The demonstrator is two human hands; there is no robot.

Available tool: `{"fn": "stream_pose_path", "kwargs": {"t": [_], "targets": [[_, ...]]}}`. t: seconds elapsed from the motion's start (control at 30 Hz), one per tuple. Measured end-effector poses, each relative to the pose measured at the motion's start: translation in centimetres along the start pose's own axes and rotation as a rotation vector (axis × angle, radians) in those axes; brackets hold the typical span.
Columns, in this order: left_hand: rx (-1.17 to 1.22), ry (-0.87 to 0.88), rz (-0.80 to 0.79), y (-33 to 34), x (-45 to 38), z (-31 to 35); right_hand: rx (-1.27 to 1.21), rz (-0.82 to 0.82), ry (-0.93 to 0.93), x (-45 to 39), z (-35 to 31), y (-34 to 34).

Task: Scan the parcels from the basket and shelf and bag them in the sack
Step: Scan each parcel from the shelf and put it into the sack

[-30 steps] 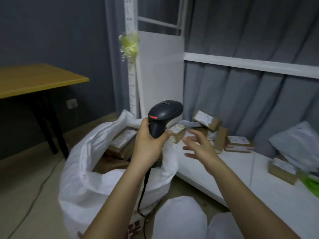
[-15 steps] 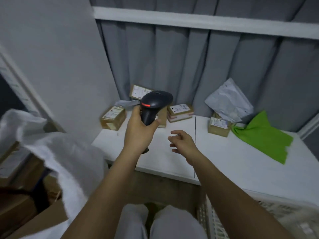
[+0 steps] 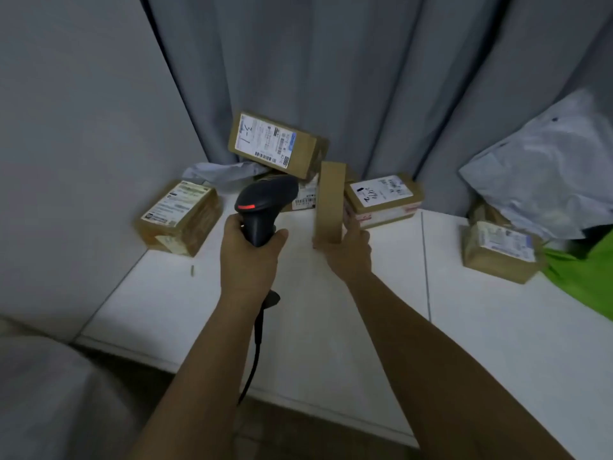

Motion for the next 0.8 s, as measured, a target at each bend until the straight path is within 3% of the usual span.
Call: {"fn": "stream_pose_path", "kwargs": {"t": [0.13, 0.27, 0.5, 0.8], "targets": [[0.042, -0.016, -0.012, 0.7, -2.2, -3.3, 0.036, 0.122, -0.045, -3.6, 0.9, 3.6], [0.054, -0.051, -0.002, 0.4, -2.1, -5.5, -0.183, 0.217, -0.084, -3.3, 2.2, 3.8], [0.100, -0.081, -0.039, -0.9, 3.1, -3.0, -0.755, -0.022, 0.145, 7.3, 3.5, -0.5], [0.179, 0.005, -0.028, -6.7, 14.9, 2.1, -0.822, -0.154, 0.170, 22.5, -0.3, -7.7]]}}
Point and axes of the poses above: each hand's wrist, its own x-axis away from the middle knuckle, its own y-axis out of the palm, z = x × y, the point moved 4 cm from there along -x, towards the middle knuckle, and after that the axes turned 11 degrees about -x, right-handed, at the moved point
